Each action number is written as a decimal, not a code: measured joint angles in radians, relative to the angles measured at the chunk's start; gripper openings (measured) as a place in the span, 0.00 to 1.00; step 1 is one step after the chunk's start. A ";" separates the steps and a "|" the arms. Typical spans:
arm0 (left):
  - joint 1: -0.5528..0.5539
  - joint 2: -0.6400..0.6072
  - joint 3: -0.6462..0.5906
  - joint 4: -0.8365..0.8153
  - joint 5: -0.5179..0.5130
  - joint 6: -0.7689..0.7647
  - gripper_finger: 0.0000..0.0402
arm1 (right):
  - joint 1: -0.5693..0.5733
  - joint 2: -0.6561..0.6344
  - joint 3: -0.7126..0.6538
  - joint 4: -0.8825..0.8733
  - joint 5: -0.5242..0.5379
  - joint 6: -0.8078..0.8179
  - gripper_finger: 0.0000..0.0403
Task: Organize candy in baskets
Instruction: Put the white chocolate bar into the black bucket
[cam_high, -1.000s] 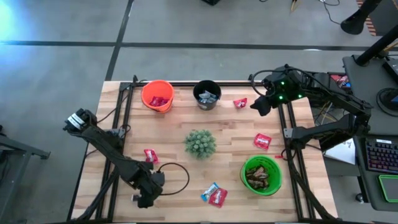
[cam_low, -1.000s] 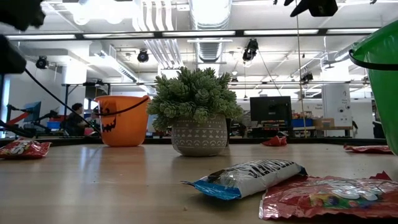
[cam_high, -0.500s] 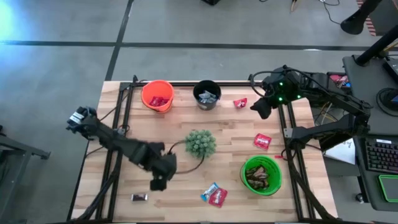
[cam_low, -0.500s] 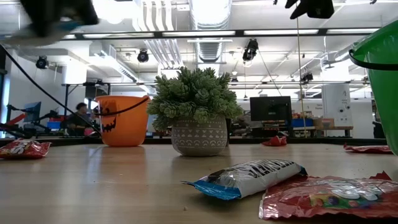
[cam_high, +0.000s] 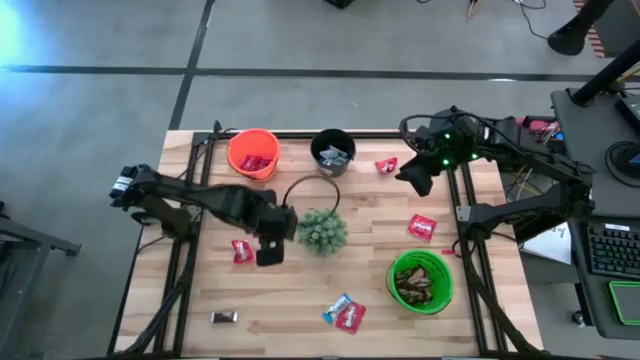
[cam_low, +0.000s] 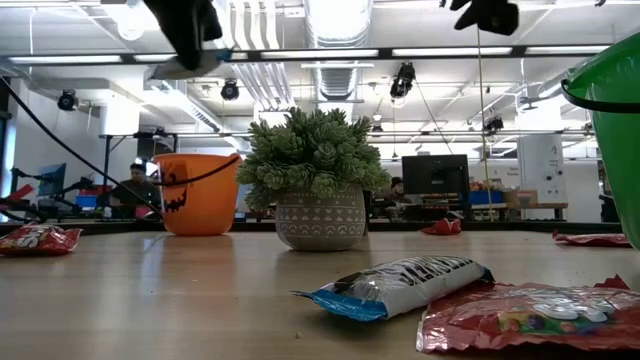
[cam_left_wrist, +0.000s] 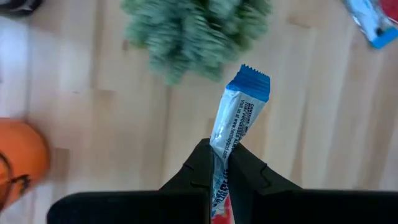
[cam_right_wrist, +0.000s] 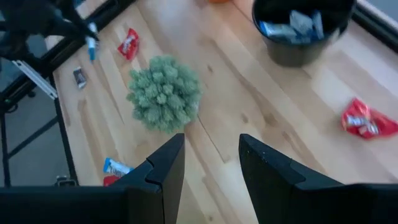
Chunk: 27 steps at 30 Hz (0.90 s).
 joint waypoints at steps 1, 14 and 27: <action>0.019 -0.004 0.000 0.002 0.000 0.015 0.00 | 0.000 0.004 -0.007 0.021 0.000 -0.014 0.35; 0.254 -0.093 0.000 0.160 0.004 0.202 0.00 | 0.000 0.116 -0.030 0.231 -0.081 -0.165 0.35; 0.370 -0.135 0.000 0.380 0.075 0.339 0.00 | 0.000 0.234 -0.030 0.558 -0.207 -0.187 0.36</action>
